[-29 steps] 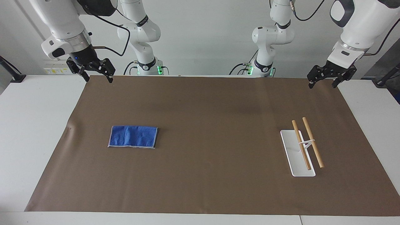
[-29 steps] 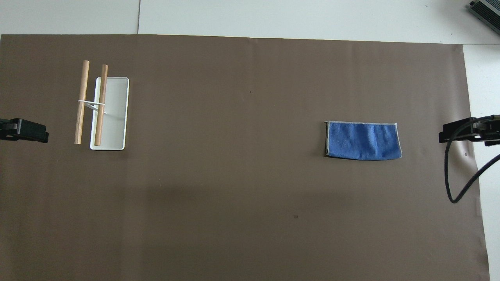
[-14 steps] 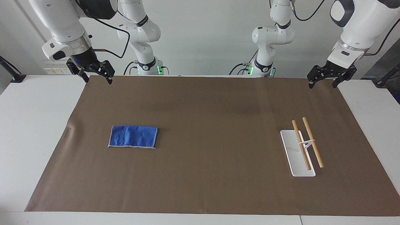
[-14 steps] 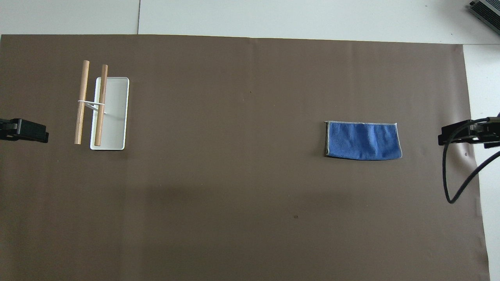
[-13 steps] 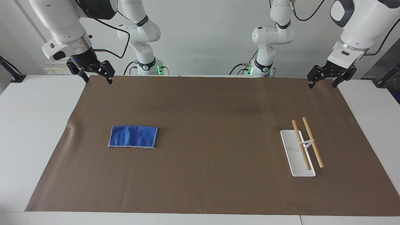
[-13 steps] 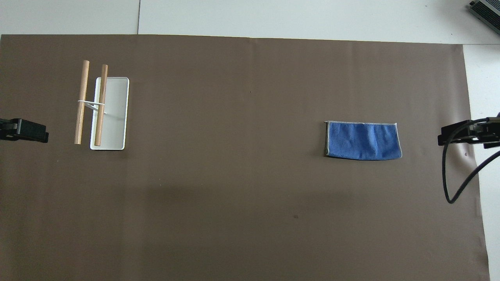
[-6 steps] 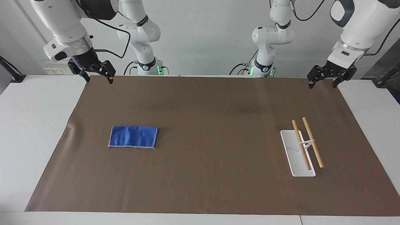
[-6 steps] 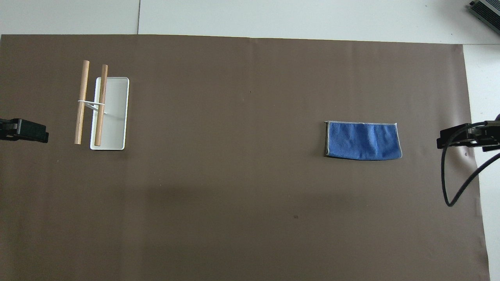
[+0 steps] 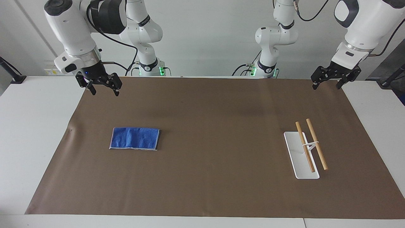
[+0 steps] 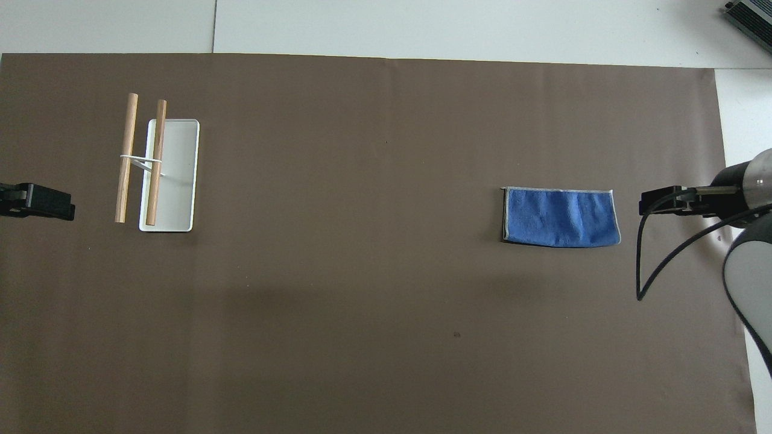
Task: Right arm passes towel to left arm to hang
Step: 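Reach the right gripper down to the blue towel's near edge, then close the right gripper on the blue towel's edge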
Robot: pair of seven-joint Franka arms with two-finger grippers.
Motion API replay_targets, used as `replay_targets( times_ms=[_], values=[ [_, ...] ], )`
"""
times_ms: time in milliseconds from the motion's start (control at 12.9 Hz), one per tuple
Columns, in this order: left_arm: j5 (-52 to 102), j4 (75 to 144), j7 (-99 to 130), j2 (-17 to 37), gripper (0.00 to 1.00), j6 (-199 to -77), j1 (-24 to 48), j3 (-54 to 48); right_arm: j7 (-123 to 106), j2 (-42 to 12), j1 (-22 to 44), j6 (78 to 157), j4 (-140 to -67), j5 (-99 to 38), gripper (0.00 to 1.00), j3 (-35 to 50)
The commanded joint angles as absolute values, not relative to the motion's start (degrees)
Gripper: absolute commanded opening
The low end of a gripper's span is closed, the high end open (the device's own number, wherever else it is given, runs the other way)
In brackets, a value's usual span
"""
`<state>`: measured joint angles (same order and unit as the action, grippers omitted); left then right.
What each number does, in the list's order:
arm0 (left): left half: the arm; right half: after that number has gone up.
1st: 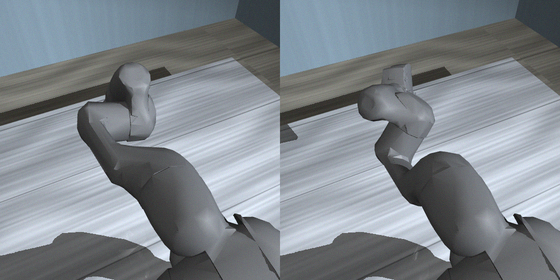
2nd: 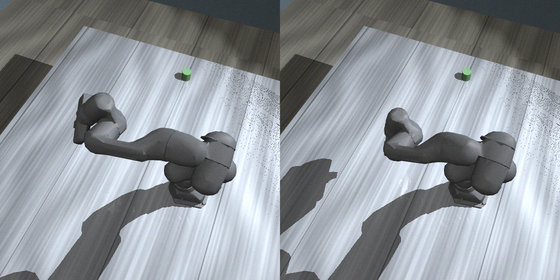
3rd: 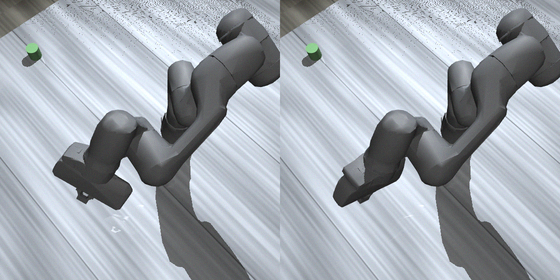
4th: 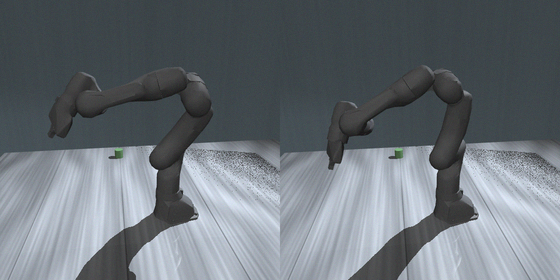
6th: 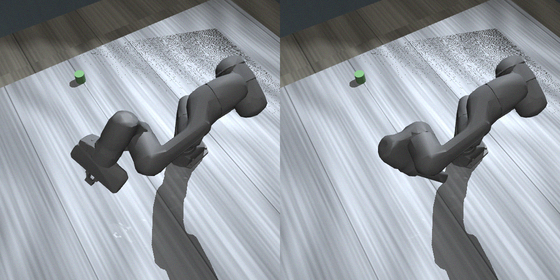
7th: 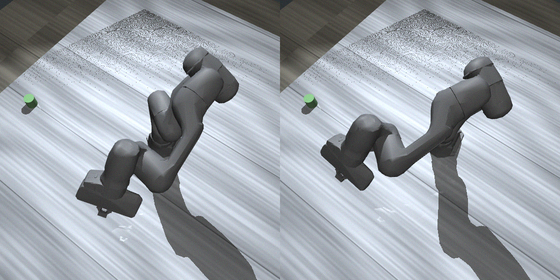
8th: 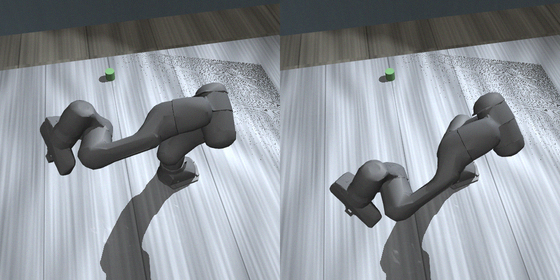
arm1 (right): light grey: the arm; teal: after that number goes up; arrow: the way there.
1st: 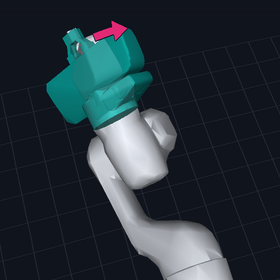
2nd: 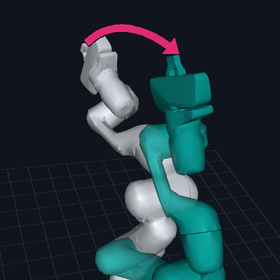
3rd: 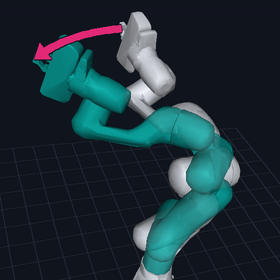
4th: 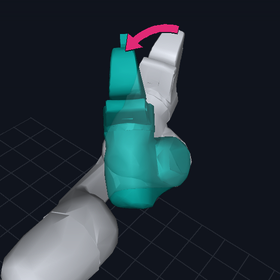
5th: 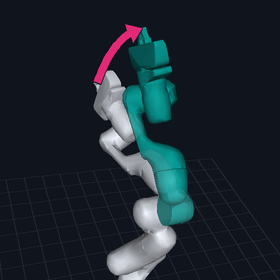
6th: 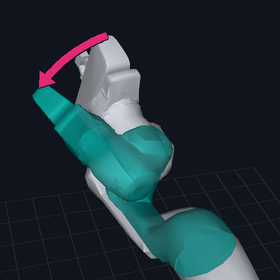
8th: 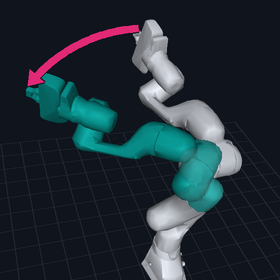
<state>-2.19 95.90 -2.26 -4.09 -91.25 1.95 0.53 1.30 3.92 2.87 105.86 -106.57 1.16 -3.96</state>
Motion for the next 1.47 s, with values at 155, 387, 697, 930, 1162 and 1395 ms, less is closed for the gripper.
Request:
replay_targets(
  times_ms=[155,387,697,930,1162,1395],
  values=[
    [-2.9,97.4,-2.1,-5.6,1.0,-90.9,2.2,0.9,0.7,-0.9,3.7,121.4,-115.2,1.0,1.0,-3.5],
    [-2.9,97.4,-2.1,-5.6,1.0,-90.9,2.3,0.9,-0.8,-6.3,4.8,130.9,-118.6,1.0,1.0,-3.5],
    [-2.9,97.4,-2.1,-5.6,1.0,-90.9,2.3,0.9,-3.2,-11.6,4.7,142.5,-123.9,1.0,1.0,-3.5],
    [-2.9,97.4,-2.1,-5.6,1.0,-90.9,2.3,0.9,-5.7,-12.1,3.2,143.0,-124.9,0.8,1.0,-3.5],
    [-2.9,97.4,-2.1,-5.6,1.0,-90.9,2.3,0.9,-5.7,-13.1,3.1,144.1,-125.2,0.5,1.0,-3.5],
    [-2.9,97.4,-2.1,-5.6,1.0,-90.9,2.3,0.9,-5.4,-14.1,3.1,146.1,-125.2,-1.3,1.0,-3.4]
  ],
)
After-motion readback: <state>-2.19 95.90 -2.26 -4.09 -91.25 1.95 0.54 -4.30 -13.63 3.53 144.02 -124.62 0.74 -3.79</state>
